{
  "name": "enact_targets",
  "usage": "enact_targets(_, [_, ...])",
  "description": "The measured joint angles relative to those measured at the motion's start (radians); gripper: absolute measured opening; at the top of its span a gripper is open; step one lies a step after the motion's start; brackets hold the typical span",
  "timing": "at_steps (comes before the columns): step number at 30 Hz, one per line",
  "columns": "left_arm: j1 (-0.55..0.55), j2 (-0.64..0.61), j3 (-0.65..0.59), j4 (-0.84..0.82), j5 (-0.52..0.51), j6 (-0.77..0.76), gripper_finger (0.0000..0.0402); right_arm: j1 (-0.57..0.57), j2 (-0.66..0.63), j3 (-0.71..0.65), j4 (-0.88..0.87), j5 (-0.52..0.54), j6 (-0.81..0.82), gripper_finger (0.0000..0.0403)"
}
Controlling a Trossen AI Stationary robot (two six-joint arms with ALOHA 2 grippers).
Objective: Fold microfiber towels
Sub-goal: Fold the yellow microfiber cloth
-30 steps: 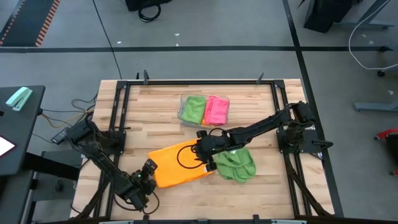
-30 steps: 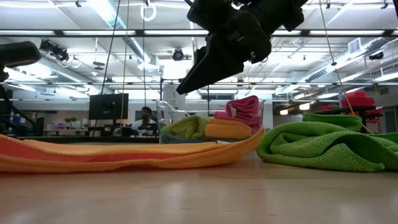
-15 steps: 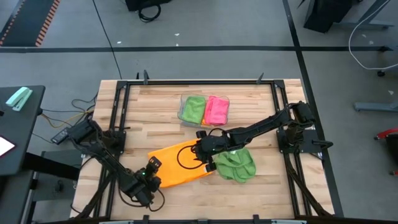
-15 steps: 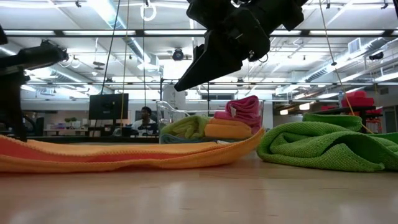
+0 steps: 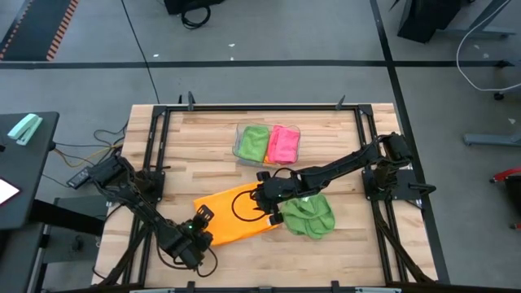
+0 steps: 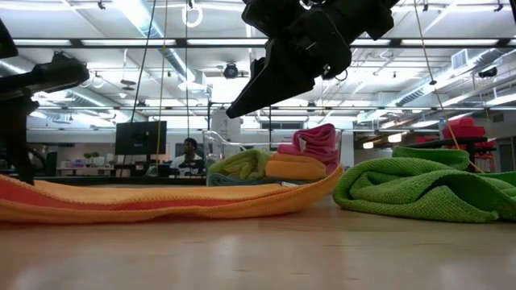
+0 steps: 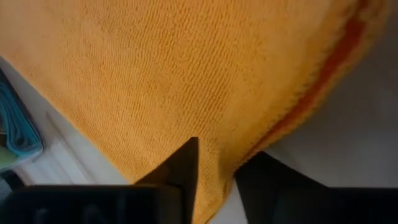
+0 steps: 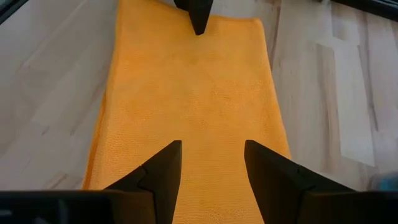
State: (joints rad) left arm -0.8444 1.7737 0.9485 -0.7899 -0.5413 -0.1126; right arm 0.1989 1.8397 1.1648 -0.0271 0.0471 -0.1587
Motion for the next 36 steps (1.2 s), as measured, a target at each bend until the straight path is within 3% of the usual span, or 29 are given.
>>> enact_targets(7, [0.0,-0.001,0.004,0.025,0.061,0.007,0.0012,0.0,0.0,-0.01,0.001,-0.011,0.02,0.0183])
enact_targets(11, [-0.002,-0.003,0.038,-0.006,0.123,0.021,0.0016,-0.003,0.0,-0.051,0.028,0.004,0.047,0.0183])
enact_targets(27, [-0.029,-0.003,0.247,-0.128,0.64,-0.062,0.0008,0.001,0.0,-0.092,0.084,0.008,0.133,0.0183])
enact_targets(32, [-0.031,-0.003,0.343,-0.165,0.674,-0.085,0.0021,0.001,0.0,-0.092,0.087,0.008,0.155,0.0183])
enact_targets(36, [-0.013,-0.003,0.362,-0.179,0.675,-0.037,0.0009,0.02,0.0,-0.092,0.089,0.009,0.167,0.0183])
